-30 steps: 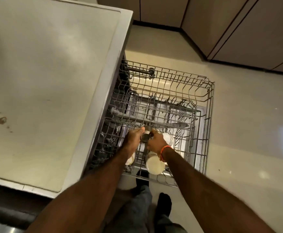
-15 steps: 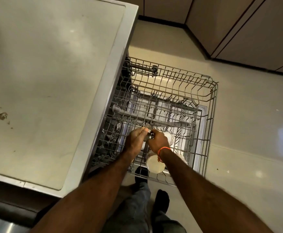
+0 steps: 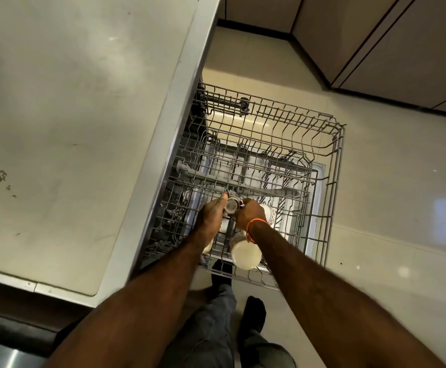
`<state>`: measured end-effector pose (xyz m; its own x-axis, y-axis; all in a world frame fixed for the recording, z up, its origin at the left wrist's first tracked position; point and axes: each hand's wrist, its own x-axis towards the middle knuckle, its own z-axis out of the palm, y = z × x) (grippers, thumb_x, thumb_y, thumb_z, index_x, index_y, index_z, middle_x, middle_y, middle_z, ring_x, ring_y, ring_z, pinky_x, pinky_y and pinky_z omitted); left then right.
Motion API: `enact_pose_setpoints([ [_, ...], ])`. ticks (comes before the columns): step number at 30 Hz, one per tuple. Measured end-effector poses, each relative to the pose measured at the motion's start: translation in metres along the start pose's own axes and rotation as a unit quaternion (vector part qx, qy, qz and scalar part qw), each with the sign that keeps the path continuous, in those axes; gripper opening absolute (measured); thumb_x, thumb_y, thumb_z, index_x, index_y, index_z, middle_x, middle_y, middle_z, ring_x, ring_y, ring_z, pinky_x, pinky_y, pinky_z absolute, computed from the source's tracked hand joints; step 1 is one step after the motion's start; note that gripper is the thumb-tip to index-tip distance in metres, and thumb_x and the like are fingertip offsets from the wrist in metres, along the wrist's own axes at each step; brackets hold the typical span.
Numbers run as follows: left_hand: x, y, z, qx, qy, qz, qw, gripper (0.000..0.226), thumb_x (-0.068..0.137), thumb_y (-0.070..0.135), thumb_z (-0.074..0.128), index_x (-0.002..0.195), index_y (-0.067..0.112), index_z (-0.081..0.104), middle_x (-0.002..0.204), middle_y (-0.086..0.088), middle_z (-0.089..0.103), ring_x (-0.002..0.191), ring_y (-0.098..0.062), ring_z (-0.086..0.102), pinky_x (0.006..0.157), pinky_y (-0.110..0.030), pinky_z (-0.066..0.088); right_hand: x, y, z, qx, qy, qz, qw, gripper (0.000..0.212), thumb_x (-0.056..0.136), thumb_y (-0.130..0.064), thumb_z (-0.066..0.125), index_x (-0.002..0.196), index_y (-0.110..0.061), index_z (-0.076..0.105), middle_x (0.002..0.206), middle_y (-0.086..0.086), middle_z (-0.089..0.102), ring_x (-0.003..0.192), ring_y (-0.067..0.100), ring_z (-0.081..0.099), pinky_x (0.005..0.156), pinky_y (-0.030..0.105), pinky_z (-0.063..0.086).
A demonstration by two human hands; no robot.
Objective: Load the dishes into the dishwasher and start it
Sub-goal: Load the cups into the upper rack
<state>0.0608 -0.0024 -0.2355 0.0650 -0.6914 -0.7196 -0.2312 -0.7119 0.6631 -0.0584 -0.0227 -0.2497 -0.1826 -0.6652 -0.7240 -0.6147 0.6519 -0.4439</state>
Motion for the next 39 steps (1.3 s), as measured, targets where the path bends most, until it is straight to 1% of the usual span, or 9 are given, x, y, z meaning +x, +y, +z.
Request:
enact_pose_setpoints([
  [4, -0.017, 0.008, -0.010, 0.006, 0.020, 0.027, 0.999, 0.038, 0.102, 0.057, 0.042, 0.093, 0.031, 0.068, 0.099, 0.005, 0.069, 0.103, -0.023, 0.064, 0.096, -0.046, 0.053, -0.021, -0.003, -0.009, -0.015, 0.014, -0.018, 1.000, 0.036, 0.089, -0.020, 0.068, 0.123, -0.010, 0.063, 0.119, 0.014, 0.069, 0.105, 0.034, 0.066, 0.090, 0.039, 0.055],
  [9, -0.060, 0.027, -0.030, 0.034, 0.025, 0.080, 0.996, 0.037, 0.093, 0.066, 0.047, 0.092, 0.038, 0.072, 0.094, 0.007, 0.070, 0.096, -0.020, 0.065, 0.095, -0.046, 0.053, -0.066, -0.003, -0.034, -0.032, 0.036, -0.128, 0.991, 0.044, 0.089, -0.019, 0.066, 0.132, -0.011, 0.060, 0.129, 0.011, 0.066, 0.117, 0.031, 0.063, 0.099, 0.036, 0.049],
  [11, -0.090, 0.037, -0.039, 0.070, 0.003, 0.122, 0.990, 0.038, 0.098, 0.060, 0.046, 0.102, 0.031, 0.070, 0.103, 0.003, 0.071, 0.099, -0.019, 0.066, 0.094, -0.046, 0.053, -0.094, -0.005, -0.045, -0.037, 0.038, -0.178, 0.983, 0.043, 0.090, -0.021, 0.065, 0.132, -0.012, 0.061, 0.130, 0.009, 0.066, 0.117, 0.029, 0.063, 0.102, 0.039, 0.049],
  [16, -0.185, 0.057, -0.061, 0.150, 0.083, 0.226, 0.959, 0.036, 0.104, 0.033, 0.054, 0.132, 0.013, 0.062, 0.114, 0.007, 0.063, 0.094, -0.009, 0.062, 0.078, -0.008, 0.045, -0.171, -0.020, -0.069, -0.059, 0.045, -0.305, 0.950, 0.032, 0.095, -0.022, 0.060, 0.126, -0.016, 0.065, 0.124, 0.004, 0.068, 0.108, 0.022, 0.064, 0.095, 0.037, 0.052],
  [20, -0.257, 0.048, -0.087, 0.176, 0.140, 0.273, 0.935, 0.038, 0.098, 0.029, 0.063, 0.135, 0.018, 0.061, 0.114, 0.009, 0.065, 0.100, -0.009, 0.064, 0.089, -0.024, 0.050, -0.227, -0.040, -0.066, -0.057, 0.035, -0.386, 0.920, 0.028, 0.094, -0.015, 0.061, 0.122, -0.018, 0.068, 0.116, 0.003, 0.071, 0.103, 0.018, 0.066, 0.089, 0.027, 0.050],
  [22, -0.289, 0.035, -0.107, 0.181, 0.183, 0.283, 0.924, 0.045, 0.096, 0.033, 0.064, 0.138, 0.018, 0.060, 0.126, 0.002, 0.068, 0.104, -0.013, 0.067, 0.093, -0.030, 0.054, -0.257, -0.053, -0.055, -0.059, 0.011, -0.424, 0.904, 0.029, 0.094, -0.011, 0.060, 0.121, -0.018, 0.067, 0.116, 0.002, 0.071, 0.101, 0.015, 0.065, 0.089, 0.024, 0.048],
  [27, -0.356, -0.015, -0.167, 0.165, 0.304, 0.265, 0.900, 0.049, 0.095, 0.032, 0.065, 0.142, 0.021, 0.057, 0.124, 0.002, 0.070, 0.105, -0.012, 0.066, 0.098, -0.028, 0.051, -0.326, -0.089, -0.008, -0.039, -0.057, -0.493, 0.867, 0.033, 0.094, -0.012, 0.060, 0.125, -0.024, 0.064, 0.110, -0.005, 0.072, 0.094, 0.010, 0.067, 0.092, 0.031, 0.054],
  [33, -0.421, -0.098, -0.251, 0.139, 0.478, 0.197, 0.845, 0.050, 0.091, 0.029, 0.070, 0.139, 0.018, 0.059, 0.130, -0.003, 0.068, 0.118, -0.021, 0.063, 0.102, -0.030, 0.044, -0.403, -0.138, 0.083, -0.062, -0.118, -0.562, 0.816, 0.034, 0.090, -0.013, 0.064, 0.124, -0.021, 0.065, 0.097, -0.006, 0.071, 0.087, 0.012, 0.068, 0.089, 0.027, 0.053],
  [39, -0.473, -0.196, -0.332, 0.081, 0.598, 0.126, 0.787, 0.051, 0.086, 0.019, 0.075, 0.132, 0.006, 0.060, 0.142, -0.016, 0.057, 0.135, -0.032, 0.049, 0.114, -0.036, 0.034, -0.471, -0.188, 0.204, -0.173, -0.201, -0.606, 0.750, 0.058, 0.086, -0.017, 0.069, 0.141, -0.023, 0.052, 0.125, -0.002, 0.065, 0.087, 0.012, 0.060, 0.095, 0.031, 0.050],
])
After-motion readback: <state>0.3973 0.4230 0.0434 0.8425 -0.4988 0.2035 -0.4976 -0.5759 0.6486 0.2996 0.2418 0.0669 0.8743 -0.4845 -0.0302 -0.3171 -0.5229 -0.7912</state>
